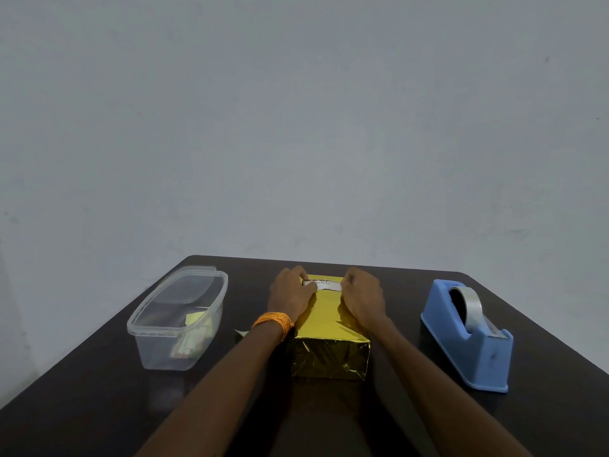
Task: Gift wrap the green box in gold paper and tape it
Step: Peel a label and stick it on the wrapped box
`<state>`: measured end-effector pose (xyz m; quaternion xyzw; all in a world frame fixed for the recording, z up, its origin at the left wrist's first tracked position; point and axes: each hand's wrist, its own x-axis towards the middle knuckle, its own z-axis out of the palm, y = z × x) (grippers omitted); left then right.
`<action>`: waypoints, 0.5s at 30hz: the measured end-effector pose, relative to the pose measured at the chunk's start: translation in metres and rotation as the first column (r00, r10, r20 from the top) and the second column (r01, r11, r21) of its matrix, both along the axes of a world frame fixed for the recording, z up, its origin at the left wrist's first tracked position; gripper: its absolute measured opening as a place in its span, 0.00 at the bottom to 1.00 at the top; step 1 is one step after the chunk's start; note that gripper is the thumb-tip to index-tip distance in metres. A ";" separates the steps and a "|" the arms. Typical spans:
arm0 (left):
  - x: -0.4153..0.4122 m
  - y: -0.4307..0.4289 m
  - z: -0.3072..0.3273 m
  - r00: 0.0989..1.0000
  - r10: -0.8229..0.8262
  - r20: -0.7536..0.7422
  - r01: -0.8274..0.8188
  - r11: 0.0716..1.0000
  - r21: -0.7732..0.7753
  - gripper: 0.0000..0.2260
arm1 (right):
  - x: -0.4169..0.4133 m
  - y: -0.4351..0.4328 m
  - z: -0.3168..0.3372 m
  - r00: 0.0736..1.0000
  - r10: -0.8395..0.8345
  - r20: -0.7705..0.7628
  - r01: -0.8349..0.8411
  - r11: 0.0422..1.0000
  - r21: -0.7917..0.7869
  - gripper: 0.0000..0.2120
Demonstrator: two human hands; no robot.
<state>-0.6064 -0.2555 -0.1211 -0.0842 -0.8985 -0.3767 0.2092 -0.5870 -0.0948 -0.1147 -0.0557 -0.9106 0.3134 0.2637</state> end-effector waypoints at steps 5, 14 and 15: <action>0.002 -0.001 0.000 1.000 0.000 -0.001 0.000 0.999 0.041 0.08 | 0.004 -0.001 0.003 1.000 0.003 0.025 -0.001 0.998 -0.066 0.03; 0.008 -0.002 0.004 1.000 0.025 -0.003 -0.025 0.998 0.064 0.05 | 0.007 -0.002 0.002 1.000 -0.030 -0.006 0.030 0.998 -0.050 0.10; 0.010 -0.002 0.005 1.000 0.030 -0.001 -0.030 0.998 0.060 0.05 | 0.007 -0.002 0.003 1.000 -0.029 -0.007 0.028 0.998 -0.057 0.11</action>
